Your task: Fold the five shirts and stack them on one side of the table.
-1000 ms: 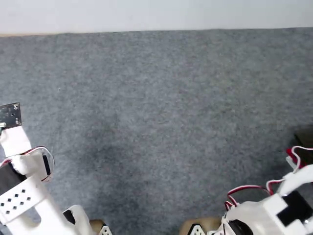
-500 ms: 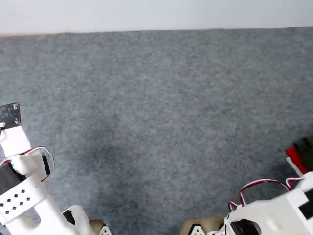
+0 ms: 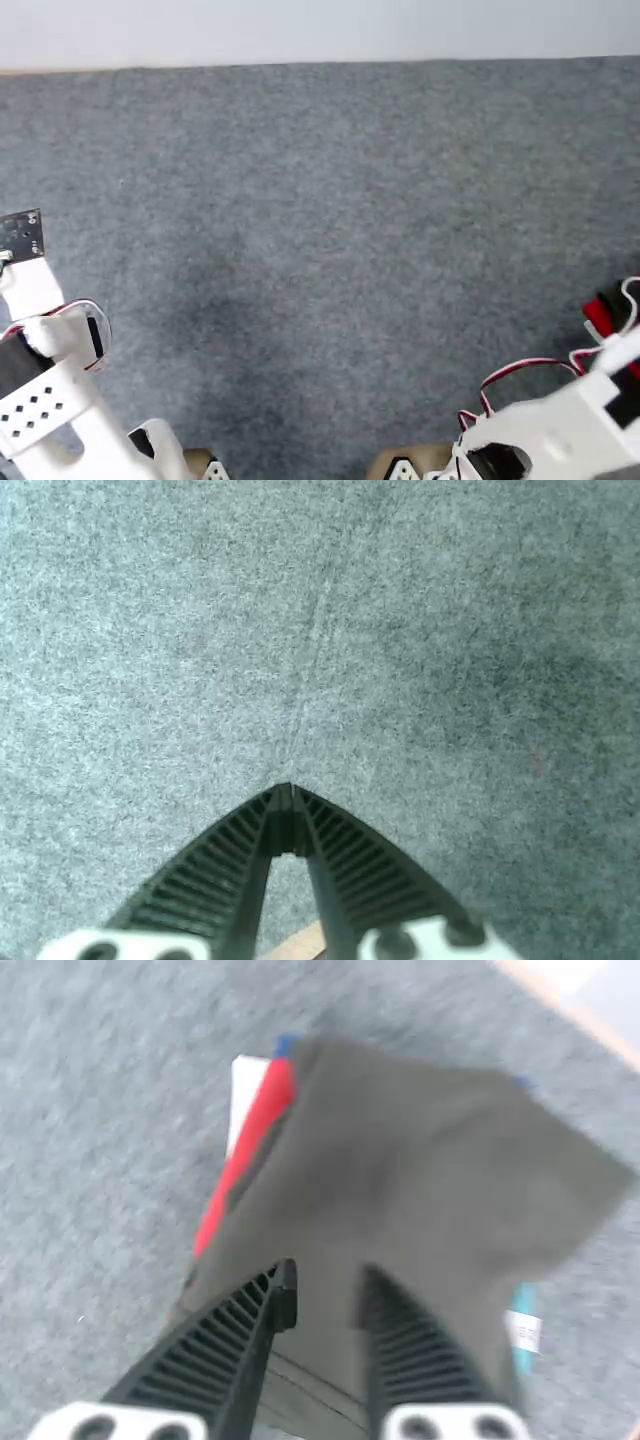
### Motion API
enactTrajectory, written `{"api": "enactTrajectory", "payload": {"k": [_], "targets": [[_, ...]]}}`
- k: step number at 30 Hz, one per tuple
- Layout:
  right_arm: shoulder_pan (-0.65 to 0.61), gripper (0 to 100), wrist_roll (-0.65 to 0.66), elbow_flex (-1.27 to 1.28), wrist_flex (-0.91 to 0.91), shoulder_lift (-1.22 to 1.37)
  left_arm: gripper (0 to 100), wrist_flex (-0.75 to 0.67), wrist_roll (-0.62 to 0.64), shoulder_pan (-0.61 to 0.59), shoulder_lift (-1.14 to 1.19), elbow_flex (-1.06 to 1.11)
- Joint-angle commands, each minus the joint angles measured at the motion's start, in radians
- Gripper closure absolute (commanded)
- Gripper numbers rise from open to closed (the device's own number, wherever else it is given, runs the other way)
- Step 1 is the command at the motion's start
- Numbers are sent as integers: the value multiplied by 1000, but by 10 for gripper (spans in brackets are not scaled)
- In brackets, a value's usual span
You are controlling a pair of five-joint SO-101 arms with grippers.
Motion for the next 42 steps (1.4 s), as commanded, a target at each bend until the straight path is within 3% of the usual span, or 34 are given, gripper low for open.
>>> {"api": "enactTrajectory", "payload": {"k": [1,11,17,25,32,42], "targets": [[-45,977,-11,-49,15,47,997,8,-8,6,-20,-4],[-62,988,-6,-55,82,295,997,8,-8,8,-18,-4],[-61,988,44,-57,71,186,997,8,-8,8,-17,-4],[-13,988,64,-49,-223,88,997,8,-8,8,-18,-4],[4,987,103,-51,-515,259,997,8,-8,8,-18,-4],[15,988,129,-81,-662,426,997,8,-8,8,-18,-4]]}}
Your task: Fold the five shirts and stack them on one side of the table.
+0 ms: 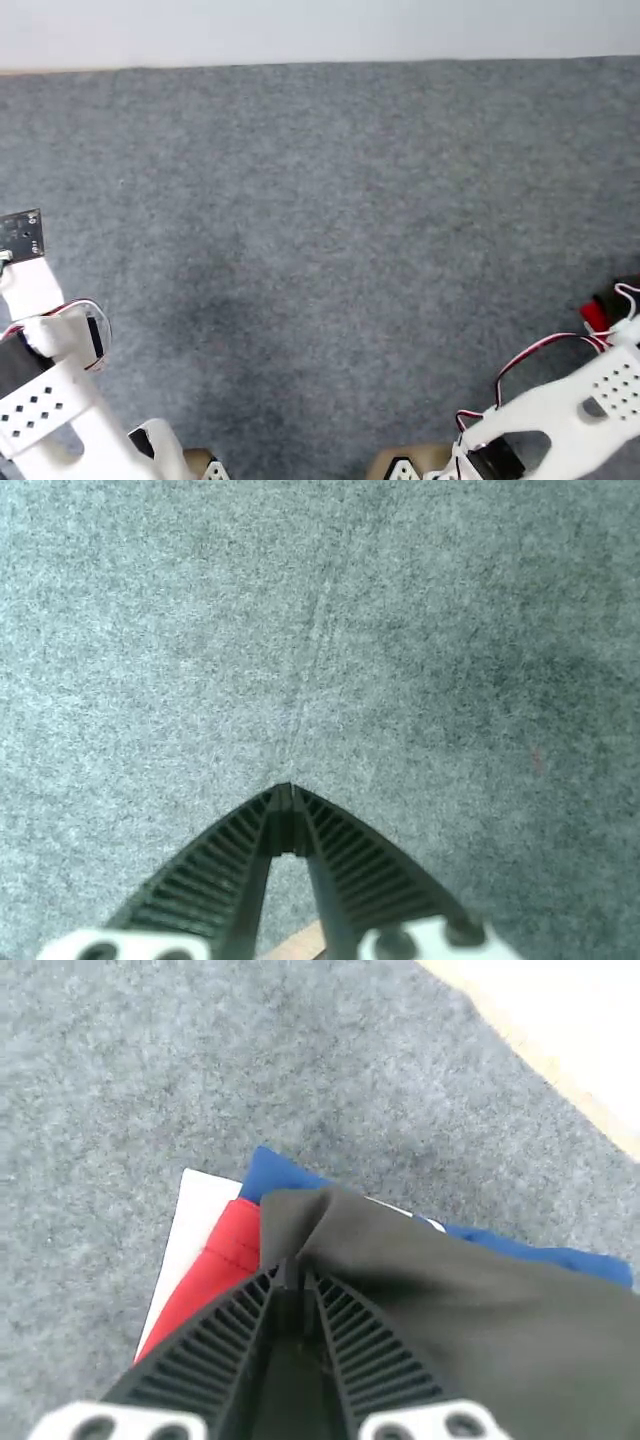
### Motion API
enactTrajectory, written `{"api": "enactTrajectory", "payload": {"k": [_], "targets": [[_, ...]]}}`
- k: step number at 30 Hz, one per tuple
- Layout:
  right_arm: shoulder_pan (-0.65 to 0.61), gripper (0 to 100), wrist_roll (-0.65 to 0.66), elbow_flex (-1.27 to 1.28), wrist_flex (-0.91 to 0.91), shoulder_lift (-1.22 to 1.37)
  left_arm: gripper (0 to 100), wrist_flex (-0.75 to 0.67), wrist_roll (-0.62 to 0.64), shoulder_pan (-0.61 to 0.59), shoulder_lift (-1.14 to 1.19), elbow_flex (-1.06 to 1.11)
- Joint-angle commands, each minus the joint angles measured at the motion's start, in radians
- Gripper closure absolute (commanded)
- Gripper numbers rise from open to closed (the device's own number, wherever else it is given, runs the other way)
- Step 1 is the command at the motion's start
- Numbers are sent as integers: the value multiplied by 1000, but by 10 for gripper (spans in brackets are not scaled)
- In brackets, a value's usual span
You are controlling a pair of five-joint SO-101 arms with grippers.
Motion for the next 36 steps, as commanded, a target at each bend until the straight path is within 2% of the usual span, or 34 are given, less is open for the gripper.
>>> {"api": "enactTrajectory", "payload": {"k": [1,9,19,29,36], "targets": [[10,988,12,-110,-18,-28,997,8,-8,8,-18,-4],[7,987,9,-233,47,-154,997,8,-8,8,-17,-4],[-38,988,9,-233,437,-343,997,8,-8,8,-18,-5],[-237,988,-9,-233,872,-550,997,9,-6,26,-20,-5],[-355,988,-40,-198,958,-754,997,9,31,163,-20,-8]]}}
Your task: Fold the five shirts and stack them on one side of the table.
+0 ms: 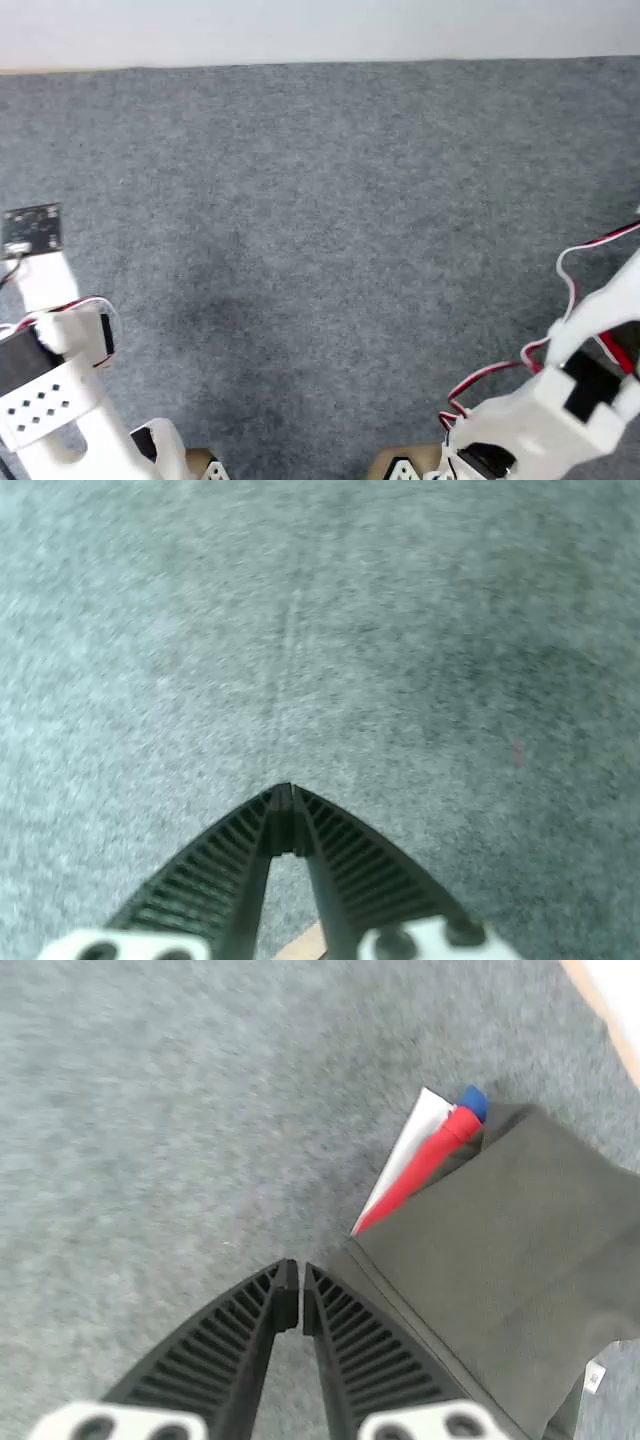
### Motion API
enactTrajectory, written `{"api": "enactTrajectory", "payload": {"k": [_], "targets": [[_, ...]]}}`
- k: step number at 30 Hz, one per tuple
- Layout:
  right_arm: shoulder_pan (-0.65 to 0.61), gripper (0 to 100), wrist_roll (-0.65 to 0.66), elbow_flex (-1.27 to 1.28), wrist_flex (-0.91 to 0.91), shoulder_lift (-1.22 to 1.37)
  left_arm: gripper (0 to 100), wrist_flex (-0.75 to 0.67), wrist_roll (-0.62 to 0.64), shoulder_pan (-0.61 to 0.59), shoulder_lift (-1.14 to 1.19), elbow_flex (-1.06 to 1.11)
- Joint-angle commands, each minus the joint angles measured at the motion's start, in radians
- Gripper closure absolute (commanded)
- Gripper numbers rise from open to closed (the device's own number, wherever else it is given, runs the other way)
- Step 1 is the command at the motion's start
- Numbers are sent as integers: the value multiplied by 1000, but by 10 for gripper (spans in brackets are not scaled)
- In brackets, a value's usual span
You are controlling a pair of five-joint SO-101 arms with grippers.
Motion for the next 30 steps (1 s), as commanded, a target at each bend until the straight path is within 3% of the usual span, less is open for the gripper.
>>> {"api": "enactTrajectory", "payload": {"k": [1,7,11,16,22,30], "targets": [[-61,988,-15,3,41,-154,997,8,43,71,-20,-8],[-151,988,-101,299,41,-384,997,-51,58,215,-20,-4],[-295,988,-206,591,31,-615,997,-124,60,321,-20,-1],[-473,988,-342,1051,-142,-915,997,-242,170,397,-20,-1],[-507,988,-361,1596,-455,-1342,998,-368,276,496,-20,137],[-510,988,-354,2001,-504,-1764,998,-615,305,549,-20,374]]}}
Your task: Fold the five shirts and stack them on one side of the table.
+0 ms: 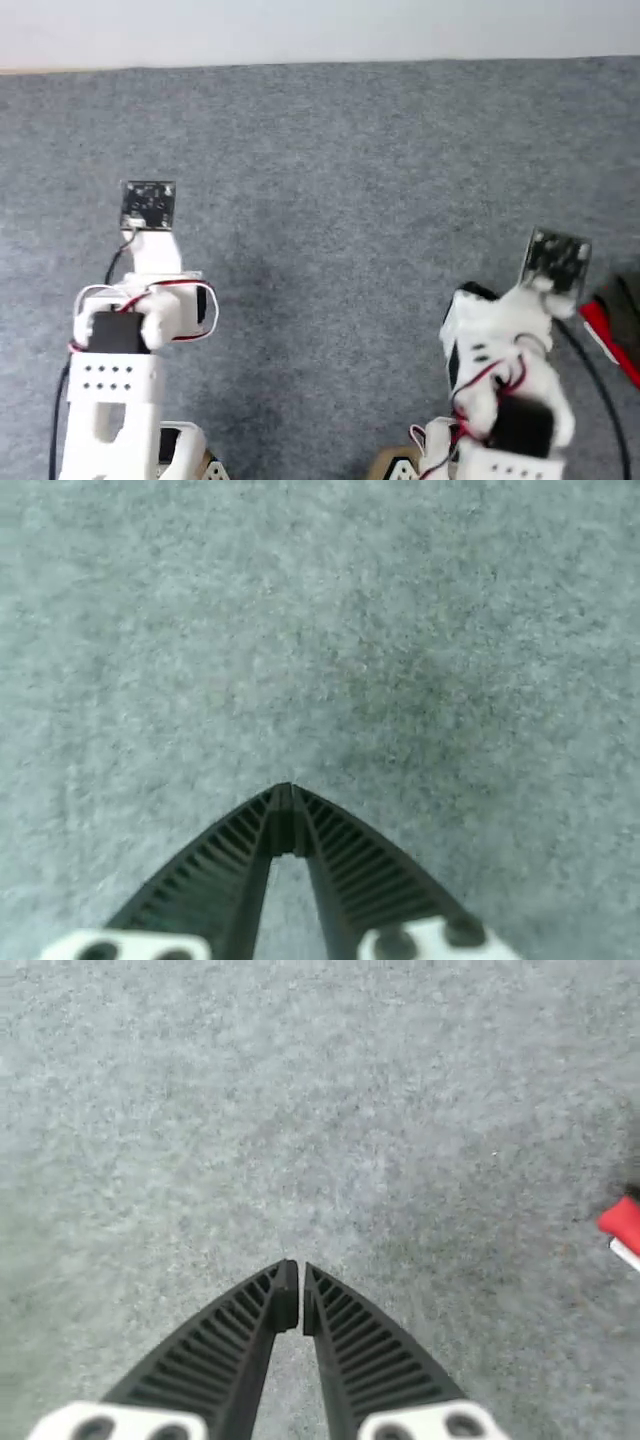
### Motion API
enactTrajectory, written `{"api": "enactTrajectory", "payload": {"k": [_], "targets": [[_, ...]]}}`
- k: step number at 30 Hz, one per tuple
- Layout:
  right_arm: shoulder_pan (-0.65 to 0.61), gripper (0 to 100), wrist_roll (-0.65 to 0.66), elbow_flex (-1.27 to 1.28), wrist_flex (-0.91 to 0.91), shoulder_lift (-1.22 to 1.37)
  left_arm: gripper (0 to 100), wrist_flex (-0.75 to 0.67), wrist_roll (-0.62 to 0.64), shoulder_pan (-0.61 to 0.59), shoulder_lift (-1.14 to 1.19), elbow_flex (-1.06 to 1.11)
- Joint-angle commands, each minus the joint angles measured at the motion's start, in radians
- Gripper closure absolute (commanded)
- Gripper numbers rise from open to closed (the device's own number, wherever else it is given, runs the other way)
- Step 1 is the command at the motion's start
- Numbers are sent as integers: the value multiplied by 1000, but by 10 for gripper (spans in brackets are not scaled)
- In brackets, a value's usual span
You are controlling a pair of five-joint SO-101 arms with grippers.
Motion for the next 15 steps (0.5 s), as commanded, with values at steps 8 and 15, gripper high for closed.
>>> {"api": "enactTrajectory", "payload": {"k": [8,15], "targets": [[-10,988,114,281,-16,-263,998,-189,9,23,-20,101],[-120,988,114,396,-18,-289,998,-347,2,23,-20,257]]}}
